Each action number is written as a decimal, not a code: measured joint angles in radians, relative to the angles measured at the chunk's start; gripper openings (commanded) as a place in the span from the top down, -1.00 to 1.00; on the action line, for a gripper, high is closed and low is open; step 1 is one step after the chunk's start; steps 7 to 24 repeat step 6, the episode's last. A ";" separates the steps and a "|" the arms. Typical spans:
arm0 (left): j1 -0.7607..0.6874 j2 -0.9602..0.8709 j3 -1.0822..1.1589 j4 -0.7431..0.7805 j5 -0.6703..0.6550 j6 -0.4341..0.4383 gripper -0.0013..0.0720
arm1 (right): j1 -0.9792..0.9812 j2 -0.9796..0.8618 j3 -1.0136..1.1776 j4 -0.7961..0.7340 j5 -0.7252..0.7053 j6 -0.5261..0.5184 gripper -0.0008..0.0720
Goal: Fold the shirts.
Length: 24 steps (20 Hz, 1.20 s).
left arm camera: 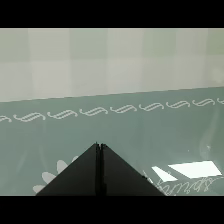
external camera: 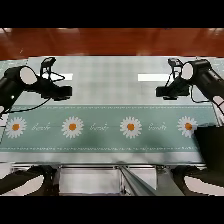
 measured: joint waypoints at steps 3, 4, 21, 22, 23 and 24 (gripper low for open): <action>0.000 0.000 -0.001 0.003 -0.001 0.000 0.89 | 0.000 0.000 0.000 -0.002 0.000 0.001 0.90; 0.000 0.000 -0.001 0.003 -0.001 0.000 0.89 | 0.000 0.000 0.000 -0.001 0.001 0.001 0.90; 0.000 0.000 -0.001 0.003 -0.001 -0.003 0.89 | 0.000 0.000 0.000 -0.002 0.001 0.002 0.90; 0.000 0.000 -0.001 0.003 -0.001 -0.003 0.89 | 0.000 0.000 0.000 -0.002 0.001 0.002 0.90; 0.000 0.000 -0.001 0.003 -0.001 -0.003 0.89 | 0.000 0.000 0.000 -0.002 0.001 0.002 0.90; 0.000 0.000 -0.001 0.003 -0.001 -0.003 0.89 | 0.000 0.000 0.000 -0.002 0.001 0.002 0.90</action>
